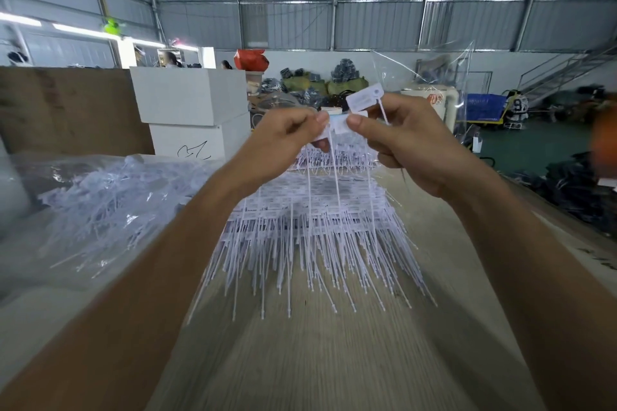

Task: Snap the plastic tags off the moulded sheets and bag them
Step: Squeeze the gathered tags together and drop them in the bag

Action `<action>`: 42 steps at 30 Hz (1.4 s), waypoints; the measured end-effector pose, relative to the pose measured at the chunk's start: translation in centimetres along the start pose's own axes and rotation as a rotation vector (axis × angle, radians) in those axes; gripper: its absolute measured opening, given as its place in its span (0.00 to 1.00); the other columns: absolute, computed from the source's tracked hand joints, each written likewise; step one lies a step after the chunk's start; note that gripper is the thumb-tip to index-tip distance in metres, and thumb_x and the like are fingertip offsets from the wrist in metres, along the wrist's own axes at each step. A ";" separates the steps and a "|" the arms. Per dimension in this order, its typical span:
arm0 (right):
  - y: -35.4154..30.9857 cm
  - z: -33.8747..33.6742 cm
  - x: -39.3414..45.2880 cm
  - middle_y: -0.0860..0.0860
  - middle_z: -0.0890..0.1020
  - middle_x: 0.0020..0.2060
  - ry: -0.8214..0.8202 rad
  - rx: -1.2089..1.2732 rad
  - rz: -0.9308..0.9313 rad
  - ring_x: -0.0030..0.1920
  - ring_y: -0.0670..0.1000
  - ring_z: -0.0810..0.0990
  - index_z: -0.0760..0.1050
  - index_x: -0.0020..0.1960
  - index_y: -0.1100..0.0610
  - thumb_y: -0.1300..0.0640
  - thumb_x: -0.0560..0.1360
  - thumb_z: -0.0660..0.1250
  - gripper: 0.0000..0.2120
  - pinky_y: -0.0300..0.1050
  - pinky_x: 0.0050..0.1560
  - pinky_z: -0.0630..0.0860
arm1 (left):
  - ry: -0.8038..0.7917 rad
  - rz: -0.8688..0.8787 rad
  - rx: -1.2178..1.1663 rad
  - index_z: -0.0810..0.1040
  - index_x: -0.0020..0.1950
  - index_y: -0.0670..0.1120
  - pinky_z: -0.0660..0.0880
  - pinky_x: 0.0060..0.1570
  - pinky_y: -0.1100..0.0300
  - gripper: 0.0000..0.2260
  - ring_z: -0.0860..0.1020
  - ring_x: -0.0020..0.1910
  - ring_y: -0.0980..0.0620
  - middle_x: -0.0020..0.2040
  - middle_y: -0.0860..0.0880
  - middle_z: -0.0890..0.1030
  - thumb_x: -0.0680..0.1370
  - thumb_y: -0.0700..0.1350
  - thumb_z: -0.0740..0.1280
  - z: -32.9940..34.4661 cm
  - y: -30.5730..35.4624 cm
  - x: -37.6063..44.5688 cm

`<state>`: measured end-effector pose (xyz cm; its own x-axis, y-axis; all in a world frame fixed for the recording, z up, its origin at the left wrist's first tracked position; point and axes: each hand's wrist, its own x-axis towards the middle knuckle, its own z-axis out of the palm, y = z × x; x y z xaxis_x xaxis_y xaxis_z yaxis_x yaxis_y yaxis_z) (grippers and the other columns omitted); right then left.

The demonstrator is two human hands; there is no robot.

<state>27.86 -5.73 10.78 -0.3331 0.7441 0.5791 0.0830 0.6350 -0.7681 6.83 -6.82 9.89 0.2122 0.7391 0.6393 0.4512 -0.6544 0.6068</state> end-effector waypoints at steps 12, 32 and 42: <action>-1.3 1.0 0.1 0.51 0.77 0.44 0.105 -0.748 -0.409 0.43 0.49 0.73 0.81 0.59 0.58 0.57 0.76 0.73 0.12 0.44 0.43 0.66 | 0.118 -0.071 -0.134 0.76 0.39 0.36 0.71 0.39 0.61 0.17 0.72 0.30 0.54 0.27 0.56 0.75 0.83 0.46 0.64 0.0 0.2 0.9; 0.4 1.4 0.5 0.45 0.85 0.37 0.144 -0.457 -0.124 0.38 0.39 0.80 0.82 0.46 0.50 0.52 0.77 0.72 0.03 0.32 0.40 0.72 | 0.107 -0.004 -0.056 0.76 0.40 0.35 0.72 0.40 0.60 0.18 0.73 0.34 0.51 0.30 0.53 0.76 0.83 0.46 0.64 0.2 0.5 0.7; 1.5 2.1 0.8 0.58 0.82 0.38 0.260 -0.392 0.038 0.35 0.49 0.75 0.81 0.50 0.59 0.54 0.78 0.71 0.08 0.48 0.40 0.74 | 0.086 0.074 0.257 0.77 0.40 0.44 0.67 0.38 0.67 0.12 0.73 0.32 0.61 0.33 0.53 0.77 0.82 0.48 0.67 1.2 1.1 0.5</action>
<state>25.77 -4.62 9.50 -0.0810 0.7638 0.6403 0.4555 0.5998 -0.6579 8.43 -6.94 10.34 0.1838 0.6671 0.7219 0.6442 -0.6365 0.4241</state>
